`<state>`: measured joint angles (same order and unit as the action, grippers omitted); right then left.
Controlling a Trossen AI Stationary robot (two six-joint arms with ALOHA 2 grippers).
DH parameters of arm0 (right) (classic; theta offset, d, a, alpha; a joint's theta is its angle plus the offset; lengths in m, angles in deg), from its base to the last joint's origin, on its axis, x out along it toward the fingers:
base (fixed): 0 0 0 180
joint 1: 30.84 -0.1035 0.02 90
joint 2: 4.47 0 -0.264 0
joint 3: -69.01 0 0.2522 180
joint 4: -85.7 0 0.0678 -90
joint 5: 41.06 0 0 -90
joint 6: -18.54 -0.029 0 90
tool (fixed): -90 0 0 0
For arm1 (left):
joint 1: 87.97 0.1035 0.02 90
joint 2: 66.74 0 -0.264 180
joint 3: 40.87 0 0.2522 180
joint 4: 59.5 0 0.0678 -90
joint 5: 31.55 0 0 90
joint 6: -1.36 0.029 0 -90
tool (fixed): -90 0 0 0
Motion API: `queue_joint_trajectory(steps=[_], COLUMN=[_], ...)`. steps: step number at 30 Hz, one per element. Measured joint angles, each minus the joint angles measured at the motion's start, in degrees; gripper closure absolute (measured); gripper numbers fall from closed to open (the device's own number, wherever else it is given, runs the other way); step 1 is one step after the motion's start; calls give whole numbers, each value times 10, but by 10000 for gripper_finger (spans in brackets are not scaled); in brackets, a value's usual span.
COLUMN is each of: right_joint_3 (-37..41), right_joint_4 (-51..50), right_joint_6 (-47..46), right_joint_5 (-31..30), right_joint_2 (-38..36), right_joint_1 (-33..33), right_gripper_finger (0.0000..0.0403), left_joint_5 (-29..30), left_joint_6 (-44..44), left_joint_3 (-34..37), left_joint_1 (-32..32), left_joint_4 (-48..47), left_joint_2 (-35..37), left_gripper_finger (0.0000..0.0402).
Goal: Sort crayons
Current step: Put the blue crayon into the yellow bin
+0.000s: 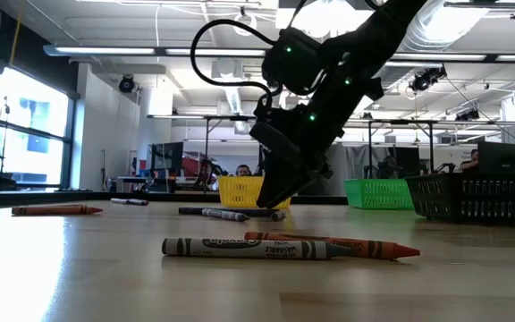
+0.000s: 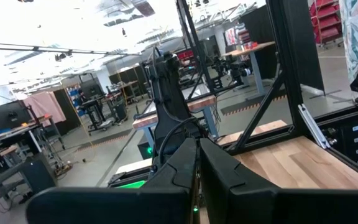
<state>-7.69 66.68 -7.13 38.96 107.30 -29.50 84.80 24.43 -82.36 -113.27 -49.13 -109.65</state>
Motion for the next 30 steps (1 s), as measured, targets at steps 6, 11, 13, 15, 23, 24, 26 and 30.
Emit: queue_joint_trajectory(steps=[6, 11, 13, 15, 23, 24, 26, 30], right_joint_3=[-2, -3, -2, -2, -1, -1, -1, 2], right_joint_4=[7, 12, 16, 23, 37, 37, 36, 24], right_joint_6=[-1, -13, -13, -13, -9, -12, -13, -6], right_joint_5=[-11, -11, -10, -4, 47, 55, 68, 77], right_joint_2=[30, 38, 39, 40, 35, 34, 28, 11], right_joint_1=[-2, -2, -1, -1, 7, 9, 14, 17], right_gripper_finger=[314, 314, 315, 323, 393, 390, 385, 396], left_joint_5=[0, 0, 0, 0, 0, 0, 0, 0], left_joint_6=[0, 0, 0, 0, 0, 0, 0, 0], left_joint_3=[0, 0, 0, 0, 0, 0, 0, 0], left_joint_1=[0, 0, 0, 0, 0, 0, 0, 0], left_joint_4=[-2, -2, -2, -2, -3, -4, -4, -4], left_joint_2=[0, 0, 0, 0, 0, 0, 0, 0], left_gripper_finger=[392, 392, 392, 392, 392, 392, 392, 392])
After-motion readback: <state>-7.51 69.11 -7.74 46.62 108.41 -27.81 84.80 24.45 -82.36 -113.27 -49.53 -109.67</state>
